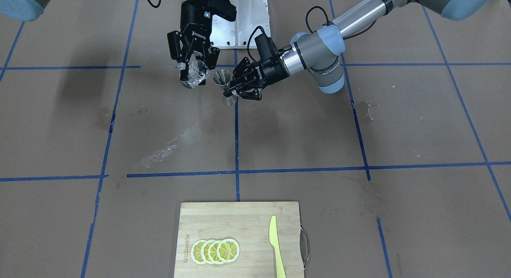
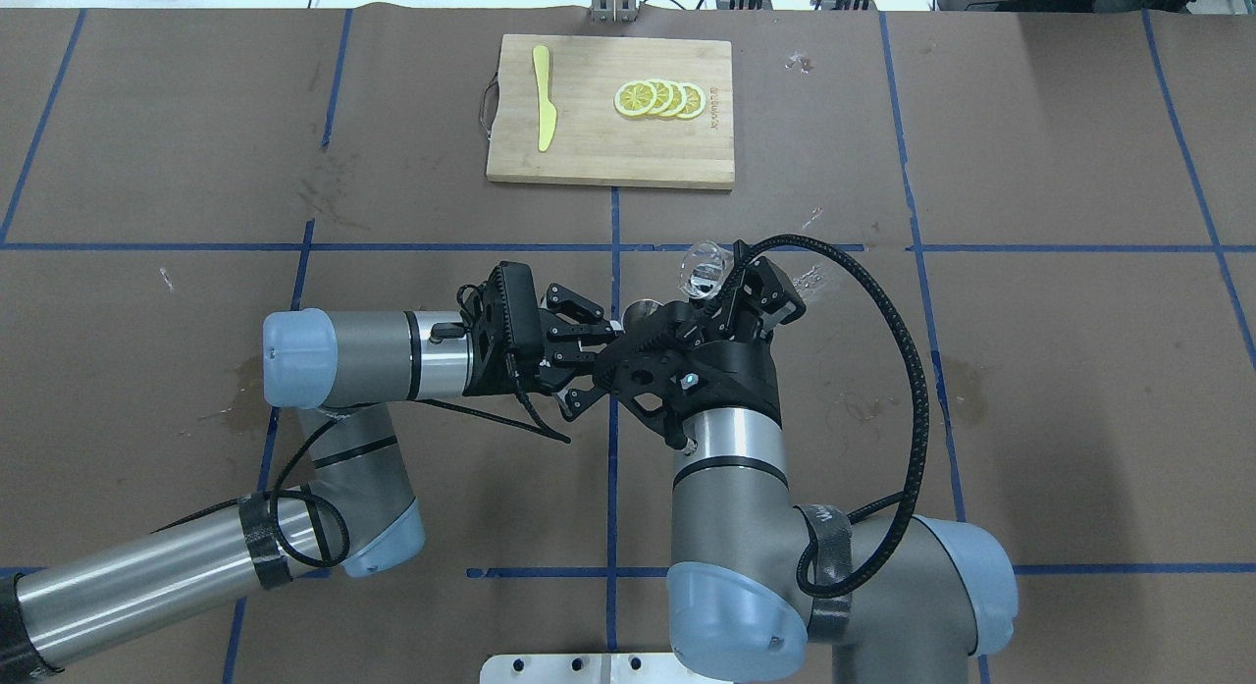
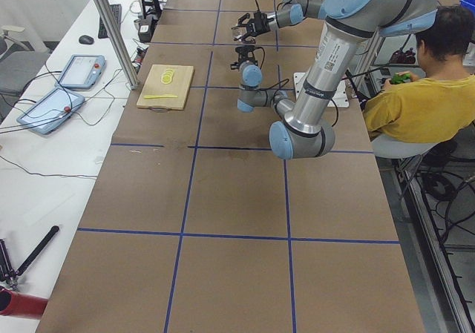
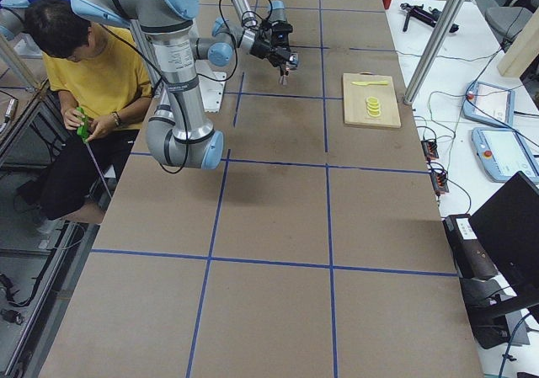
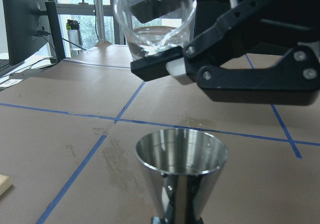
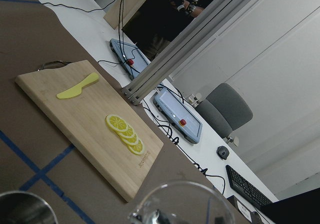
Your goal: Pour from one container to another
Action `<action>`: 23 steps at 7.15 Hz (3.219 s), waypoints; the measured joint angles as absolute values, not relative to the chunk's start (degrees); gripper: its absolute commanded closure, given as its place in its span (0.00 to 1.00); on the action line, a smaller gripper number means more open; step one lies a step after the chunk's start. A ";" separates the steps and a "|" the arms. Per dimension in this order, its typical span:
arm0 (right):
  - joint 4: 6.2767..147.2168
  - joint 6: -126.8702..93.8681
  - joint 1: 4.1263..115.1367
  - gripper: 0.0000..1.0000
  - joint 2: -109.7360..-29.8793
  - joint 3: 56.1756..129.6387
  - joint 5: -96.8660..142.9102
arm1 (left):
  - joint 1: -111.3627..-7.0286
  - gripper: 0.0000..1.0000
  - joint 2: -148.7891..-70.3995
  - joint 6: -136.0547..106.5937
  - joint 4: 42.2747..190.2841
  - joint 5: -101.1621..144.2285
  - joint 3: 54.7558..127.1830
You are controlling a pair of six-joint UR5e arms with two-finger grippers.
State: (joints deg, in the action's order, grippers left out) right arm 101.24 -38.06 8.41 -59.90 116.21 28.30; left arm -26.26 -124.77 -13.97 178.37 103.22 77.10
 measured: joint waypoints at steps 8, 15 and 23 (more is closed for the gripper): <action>103.17 -33.16 8.21 1.00 -59.13 116.14 28.22 | -26.12 1.00 -125.13 -14.06 177.10 102.01 77.08; 110.42 -25.10 7.70 1.00 -55.77 114.89 26.71 | -26.10 1.00 -125.16 -14.15 177.10 102.04 77.16; 111.18 -12.64 7.73 1.00 -55.63 114.86 25.33 | -26.10 1.00 -125.16 -14.07 177.10 101.95 77.20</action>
State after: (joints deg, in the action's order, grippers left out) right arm 111.18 -12.64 7.73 -55.63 114.86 25.33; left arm -26.10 -125.16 -14.07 177.10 101.95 77.20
